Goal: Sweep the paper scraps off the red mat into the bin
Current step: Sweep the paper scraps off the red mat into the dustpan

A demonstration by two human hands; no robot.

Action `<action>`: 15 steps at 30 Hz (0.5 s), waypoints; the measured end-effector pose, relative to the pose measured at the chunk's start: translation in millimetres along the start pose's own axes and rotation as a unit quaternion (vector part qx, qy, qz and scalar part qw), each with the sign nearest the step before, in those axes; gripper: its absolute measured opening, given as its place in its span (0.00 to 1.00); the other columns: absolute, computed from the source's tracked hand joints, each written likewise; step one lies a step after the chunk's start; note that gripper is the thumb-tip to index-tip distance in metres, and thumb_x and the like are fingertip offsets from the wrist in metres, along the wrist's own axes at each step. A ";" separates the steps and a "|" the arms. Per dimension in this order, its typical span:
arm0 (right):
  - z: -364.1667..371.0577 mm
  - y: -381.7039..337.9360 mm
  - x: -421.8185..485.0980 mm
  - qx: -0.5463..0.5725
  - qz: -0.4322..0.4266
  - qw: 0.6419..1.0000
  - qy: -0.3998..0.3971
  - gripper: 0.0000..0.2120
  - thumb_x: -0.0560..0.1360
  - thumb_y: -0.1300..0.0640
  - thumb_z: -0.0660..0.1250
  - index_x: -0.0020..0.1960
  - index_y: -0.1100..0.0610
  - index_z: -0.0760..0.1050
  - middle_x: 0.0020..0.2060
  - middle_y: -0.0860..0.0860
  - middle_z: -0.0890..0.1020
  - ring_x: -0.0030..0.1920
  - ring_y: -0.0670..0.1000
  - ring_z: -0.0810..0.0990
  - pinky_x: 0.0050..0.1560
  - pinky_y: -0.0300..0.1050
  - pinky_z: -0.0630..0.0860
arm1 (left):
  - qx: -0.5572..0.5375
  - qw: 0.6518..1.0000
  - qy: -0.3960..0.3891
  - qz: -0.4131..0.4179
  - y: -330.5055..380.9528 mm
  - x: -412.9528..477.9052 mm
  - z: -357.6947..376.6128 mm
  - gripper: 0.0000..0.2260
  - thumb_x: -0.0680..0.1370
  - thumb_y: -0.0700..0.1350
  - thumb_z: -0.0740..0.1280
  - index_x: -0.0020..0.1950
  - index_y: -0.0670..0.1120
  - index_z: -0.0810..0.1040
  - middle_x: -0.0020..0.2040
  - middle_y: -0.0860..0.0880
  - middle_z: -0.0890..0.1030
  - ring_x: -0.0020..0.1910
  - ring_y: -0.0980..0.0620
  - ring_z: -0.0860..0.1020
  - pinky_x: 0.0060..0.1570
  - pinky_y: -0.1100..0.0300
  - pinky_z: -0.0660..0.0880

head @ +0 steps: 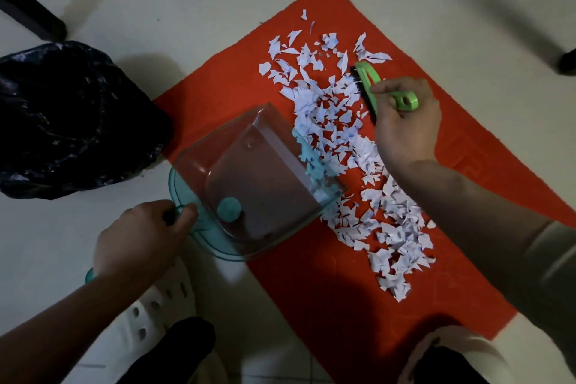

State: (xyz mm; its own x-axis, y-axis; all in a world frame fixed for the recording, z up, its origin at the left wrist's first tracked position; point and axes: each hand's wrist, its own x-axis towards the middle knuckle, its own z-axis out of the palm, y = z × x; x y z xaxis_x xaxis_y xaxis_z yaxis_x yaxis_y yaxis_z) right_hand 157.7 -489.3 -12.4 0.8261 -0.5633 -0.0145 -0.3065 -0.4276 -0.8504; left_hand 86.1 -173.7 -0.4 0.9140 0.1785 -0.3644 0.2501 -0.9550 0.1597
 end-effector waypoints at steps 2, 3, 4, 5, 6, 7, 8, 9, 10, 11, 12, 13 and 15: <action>-3.5 5.1 7.9 -0.040 -0.018 0.999 -0.003 0.10 0.76 0.59 0.62 0.48 0.48 0.80 0.50 0.44 0.75 0.44 0.42 0.72 0.47 0.45 0.75 | 0.002 1.000 -0.008 0.006 2.8 3.7 -0.2 0.22 0.79 0.62 0.58 0.34 0.48 0.77 0.27 0.52 0.78 0.26 0.53 0.77 0.27 0.62 0.70; -6.5 8.1 12.6 -0.062 -0.028 0.998 -0.005 0.10 0.77 0.60 0.62 0.49 0.49 0.80 0.53 0.47 0.76 0.47 0.42 0.72 0.47 0.40 0.72 | 0.003 1.000 -0.010 0.012 5.2 5.9 0.6 0.22 0.79 0.61 0.58 0.35 0.48 0.77 0.28 0.51 0.78 0.27 0.53 0.77 0.27 0.62 0.69; -8.4 11.2 16.4 -0.084 -0.037 0.996 -0.010 0.11 0.77 0.60 0.62 0.51 0.49 0.81 0.55 0.49 0.76 0.51 0.44 0.73 0.48 0.38 0.70 | 0.002 1.000 -0.009 0.016 7.5 6.6 1.0 0.22 0.79 0.61 0.58 0.35 0.48 0.77 0.28 0.51 0.78 0.27 0.52 0.77 0.27 0.62 0.68; -9.4 14.6 19.3 -0.106 -0.044 0.993 -0.017 0.10 0.77 0.60 0.62 0.52 0.49 0.81 0.57 0.50 0.76 0.56 0.47 0.73 0.51 0.39 0.70 | -0.001 1.000 -0.006 0.017 8.7 6.6 1.1 0.22 0.79 0.62 0.58 0.35 0.48 0.77 0.27 0.50 0.78 0.27 0.52 0.77 0.27 0.62 0.68; -10.6 17.7 22.6 -0.128 -0.046 0.990 -0.023 0.10 0.78 0.60 0.63 0.53 0.49 0.81 0.58 0.50 0.76 0.59 0.50 0.73 0.53 0.41 0.71 | -0.005 1.000 -0.005 0.019 11.6 8.0 1.4 0.22 0.79 0.62 0.58 0.34 0.48 0.76 0.27 0.50 0.77 0.26 0.51 0.76 0.27 0.62 0.68; -11.6 21.2 25.9 -0.149 -0.042 0.988 -0.029 0.11 0.78 0.60 0.62 0.54 0.50 0.80 0.58 0.51 0.76 0.61 0.52 0.73 0.54 0.43 0.72 | -0.010 1.000 -0.005 0.021 14.5 9.7 2.1 0.23 0.79 0.61 0.58 0.33 0.48 0.75 0.26 0.50 0.77 0.26 0.51 0.76 0.27 0.62 0.68; -12.8 24.0 27.3 -0.168 -0.039 0.984 -0.037 0.11 0.79 0.60 0.62 0.55 0.50 0.80 0.58 0.51 0.76 0.61 0.53 0.72 0.55 0.44 0.73 | -0.015 1.000 -0.006 0.020 17.2 10.8 2.8 0.23 0.79 0.61 0.58 0.32 0.48 0.75 0.25 0.50 0.76 0.25 0.51 0.76 0.27 0.62 0.68; -13.6 26.8 27.3 -0.185 -0.037 0.981 -0.049 0.11 0.79 0.60 0.62 0.56 0.50 0.80 0.58 0.52 0.76 0.61 0.54 0.72 0.54 0.45 0.73 | -0.019 1.000 -0.007 0.017 19.4 11.6 3.5 0.23 0.79 0.61 0.58 0.31 0.48 0.74 0.25 0.50 0.76 0.25 0.51 0.76 0.27 0.62 0.67; -14.1 28.9 26.5 -0.201 -0.040 0.977 -0.062 0.11 0.79 0.60 0.62 0.56 0.50 0.80 0.57 0.52 0.76 0.60 0.55 0.72 0.54 0.45 0.72 | -0.021 1.000 -0.007 0.017 21.3 13.2 4.1 0.23 0.79 0.61 0.58 0.31 0.48 0.74 0.25 0.50 0.75 0.25 0.51 0.75 0.28 0.62 0.68; -14.4 30.5 25.0 -0.214 -0.045 0.973 -0.078 0.11 0.79 0.59 0.62 0.56 0.50 0.80 0.56 0.52 0.76 0.59 0.55 0.72 0.54 0.45 0.71 | -0.021 1.000 -0.006 0.018 23.1 14.6 4.4 0.23 0.79 0.61 0.58 0.31 0.48 0.74 0.24 0.50 0.75 0.25 0.51 0.75 0.28 0.61 0.68; -14.2 31.7 22.0 -0.221 -0.054 0.969 -0.097 0.11 0.79 0.59 0.62 0.56 0.50 0.80 0.55 0.51 0.76 0.58 0.55 0.72 0.54 0.45 0.70 | -0.022 1.000 -0.005 0.021 24.9 15.5 4.1 0.23 0.79 0.61 0.59 0.31 0.48 0.74 0.24 0.50 0.75 0.25 0.51 0.75 0.28 0.61 0.68; -14.1 32.5 18.3 -0.219 -0.067 0.967 -0.114 0.11 0.79 0.59 0.62 0.55 0.50 0.80 0.53 0.50 0.76 0.56 0.55 0.72 0.53 0.45 0.70 | -0.024 0.999 -0.004 0.023 26.1 16.0 3.9 0.23 0.79 0.61 0.59 0.30 0.48 0.73 0.24 0.50 0.75 0.25 0.51 0.75 0.28 0.61 0.68; -15.4 31.4 10.5 -0.193 -0.095 0.967 -0.137 0.10 0.78 0.59 0.62 0.52 0.51 0.81 0.48 0.47 0.75 0.52 0.53 0.74 0.50 0.47 0.72 | -0.027 0.999 -0.001 0.022 28.2 16.3 3.2 0.23 0.79 0.61 0.59 0.30 0.48 0.73 0.24 0.50 0.74 0.26 0.51 0.74 0.28 0.61 0.66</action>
State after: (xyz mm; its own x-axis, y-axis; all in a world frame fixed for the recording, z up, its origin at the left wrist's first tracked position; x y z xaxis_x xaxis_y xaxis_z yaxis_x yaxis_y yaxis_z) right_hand 149.5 -519.5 -31.1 0.9626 -0.2640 -0.0611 -0.2478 -0.7663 -0.5927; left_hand 107.0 -198.5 -4.8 0.9242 0.1352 -0.3571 0.2259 -0.9476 0.2258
